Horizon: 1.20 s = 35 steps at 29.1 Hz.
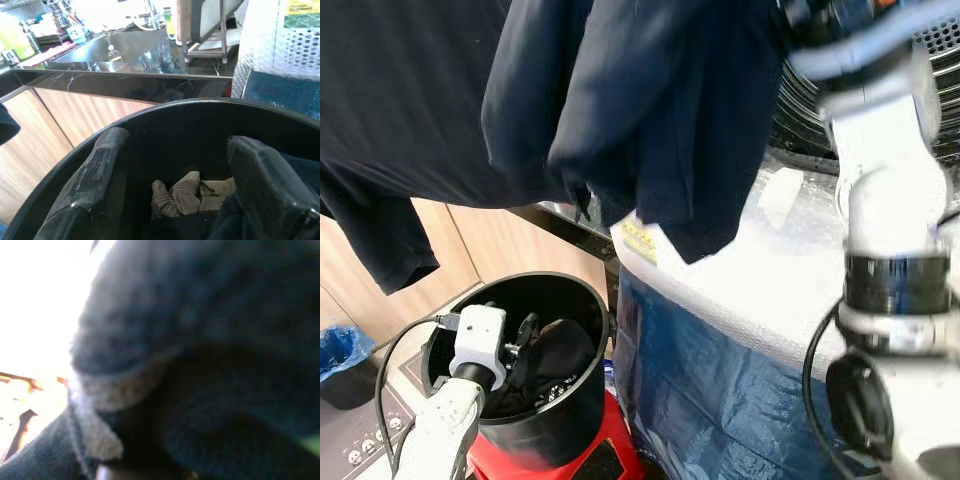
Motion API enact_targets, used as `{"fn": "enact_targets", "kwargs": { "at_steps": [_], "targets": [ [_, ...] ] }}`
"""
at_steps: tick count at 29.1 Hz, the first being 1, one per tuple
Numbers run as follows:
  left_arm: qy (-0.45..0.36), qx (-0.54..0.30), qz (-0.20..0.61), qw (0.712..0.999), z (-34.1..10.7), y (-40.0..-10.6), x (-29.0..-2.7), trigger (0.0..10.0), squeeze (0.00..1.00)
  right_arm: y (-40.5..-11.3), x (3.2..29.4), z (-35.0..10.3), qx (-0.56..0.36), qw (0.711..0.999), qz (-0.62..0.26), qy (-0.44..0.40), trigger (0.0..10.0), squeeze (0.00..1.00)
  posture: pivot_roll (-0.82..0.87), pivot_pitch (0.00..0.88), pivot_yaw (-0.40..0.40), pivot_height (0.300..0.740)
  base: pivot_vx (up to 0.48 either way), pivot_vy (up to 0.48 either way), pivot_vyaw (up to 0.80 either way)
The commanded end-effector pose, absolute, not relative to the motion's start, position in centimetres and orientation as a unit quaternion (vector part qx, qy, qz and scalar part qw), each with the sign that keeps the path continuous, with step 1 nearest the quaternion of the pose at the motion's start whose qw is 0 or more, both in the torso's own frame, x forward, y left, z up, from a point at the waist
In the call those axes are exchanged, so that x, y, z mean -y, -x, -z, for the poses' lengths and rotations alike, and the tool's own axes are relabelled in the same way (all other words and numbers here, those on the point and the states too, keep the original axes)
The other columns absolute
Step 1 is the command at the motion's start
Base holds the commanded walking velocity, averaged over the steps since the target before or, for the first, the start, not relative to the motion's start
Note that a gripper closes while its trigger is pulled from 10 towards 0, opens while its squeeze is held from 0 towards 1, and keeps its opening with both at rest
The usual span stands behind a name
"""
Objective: Clothes washing
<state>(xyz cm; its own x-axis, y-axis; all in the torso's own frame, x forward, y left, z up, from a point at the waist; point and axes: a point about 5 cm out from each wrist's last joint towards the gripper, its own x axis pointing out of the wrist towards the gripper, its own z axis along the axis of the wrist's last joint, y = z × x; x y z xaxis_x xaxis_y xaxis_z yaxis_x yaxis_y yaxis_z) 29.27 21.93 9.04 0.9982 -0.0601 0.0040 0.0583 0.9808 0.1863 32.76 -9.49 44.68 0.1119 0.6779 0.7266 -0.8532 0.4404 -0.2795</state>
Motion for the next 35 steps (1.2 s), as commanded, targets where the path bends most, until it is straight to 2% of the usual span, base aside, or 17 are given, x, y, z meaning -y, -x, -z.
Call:
{"fn": "enact_targets", "kwargs": {
  "at_steps": [1, 2, 4, 7, 12, 16, 19, 20, 21, 23, 26, 28, 30, 32, 33, 35],
  "targets": [
    [-0.102, 0.005, 0.030, 0.994, -9.0, -29.4, -22.0, 10.0, 0.00, -33.5, 9.8, -46.2, 0.421, 0.757, -0.491, -0.091, 0.0, 0.00, 0.10, 0.017, 0.063, 0.740, 0.000, 0.000, 0.00],
    [-0.102, 0.005, 0.029, 0.994, -9.1, -29.4, -22.1, 10.0, 0.00, -34.5, 10.0, -46.8, 0.405, 0.781, -0.467, -0.088, 0.0, 0.00, 0.10, 0.007, 0.057, 0.740, 0.000, 0.000, 0.00],
    [-0.101, 0.006, 0.028, 0.994, -9.1, -29.4, -22.1, 10.0, 0.00, -34.9, 10.1, -47.0, 0.397, 0.792, -0.456, -0.086, 0.0, 0.00, 0.10, 0.007, 0.057, 0.740, 0.000, 0.000, 0.00],
    [-0.101, 0.007, 0.023, 0.995, -9.1, -29.3, -22.2, 10.0, 0.00, -36.5, 10.6, -47.7, 0.368, 0.835, -0.398, -0.091, 0.0, 0.00, 0.12, 0.000, 0.049, 0.740, 0.000, 0.000, 0.00],
    [-0.099, 0.007, 0.023, 0.995, -9.0, -29.2, -22.1, 10.0, 0.00, -37.5, 11.4, -48.1, 0.338, 0.872, -0.343, -0.093, 0.0, 0.00, 0.12, 0.000, 0.044, 0.740, 0.000, 0.000, 0.00],
    [-0.102, 0.004, 0.023, 0.995, -8.8, -29.1, -22.1, 10.0, 0.00, -38.9, 14.4, -47.7, 0.277, 0.938, -0.197, -0.069, 0.0, 0.00, 0.13, 0.000, 0.036, 0.740, 0.000, 0.000, 0.00],
    [-0.101, 0.003, 0.023, 0.995, -8.8, -29.2, -22.0, 10.0, 0.00, -39.2, 16.1, -47.5, 0.260, 0.956, -0.126, -0.060, 0.0, 0.00, 0.13, 0.000, 0.036, 0.740, 0.000, 0.000, 0.00],
    [-0.100, 0.003, 0.022, 0.995, -8.8, -29.1, -21.9, 10.0, 0.00, -39.3, 17.4, -47.3, 0.248, 0.967, -0.061, -0.022, 0.0, 0.00, 0.13, 0.000, 0.038, 0.740, 0.000, 0.000, 0.00],
    [-0.100, 0.003, 0.022, 0.995, -8.8, -29.1, -21.9, 10.0, 0.00, -39.3, 17.4, -47.3, 0.248, 0.967, -0.061, -0.022, 0.0, 0.00, 0.13, 0.000, 0.038, 0.740, 0.000, 0.000, 0.00],
    [-0.099, 0.004, 0.020, 0.995, -8.8, -29.1, -22.0, 10.0, 0.00, -39.2, 19.3, -47.3, 0.244, 0.969, 0.025, -0.013, 0.0, 0.00, 0.13, 0.000, 0.033, 0.740, 0.000, 0.000, 0.00],
    [-0.098, 0.005, 0.018, 0.995, -8.9, -29.2, -22.0, 10.0, 0.00, -39.0, 20.2, -47.5, 0.248, 0.966, 0.073, -0.002, 0.0, 0.00, 0.13, 0.000, 0.033, 0.740, 0.000, 0.000, 0.00],
    [-0.098, 0.005, 0.017, 0.995, -8.9, -29.4, -22.0, 10.0, 0.00, -38.4, 21.3, -48.2, 0.267, 0.954, 0.136, 0.004, 0.0, 0.00, 0.13, 0.000, 0.036, 0.740, 0.000, 0.000, 0.00],
    [-0.098, 0.006, 0.018, 0.995, -9.0, -29.5, -21.9, 10.0, 0.00, -38.2, 21.5, -48.5, 0.273, 0.950, 0.154, 0.008, 0.0, 0.00, 0.14, 0.000, 0.033, 0.740, 0.000, 0.000, 0.00],
    [-0.097, 0.007, 0.018, 0.995, -9.1, -29.5, -21.9, 10.0, 0.00, -38.7, 20.7, -48.0, 0.259, 0.957, 0.129, 0.008, 0.0, 0.00, 0.14, 0.000, 0.033, 0.740, 0.000, 0.000, 0.00],
    [-0.096, 0.006, 0.019, 0.995, -9.1, -29.4, -21.9, 10.0, 0.00, -39.3, 19.9, -46.9, 0.240, 0.965, 0.106, 0.007, 8.0, 0.00, 0.14, 0.000, 0.031, 0.740, 0.000, 0.000, 0.00],
    [-0.096, 0.006, 0.019, 0.995, -9.1, -29.4, -21.9, 10.0, 0.00, -39.5, 19.7, -46.5, 0.233, 0.967, 0.102, 0.011, 8.0, 0.00, 0.14, 0.000, 0.033, 0.740, 0.000, 0.000, 0.00]
  ]
}}
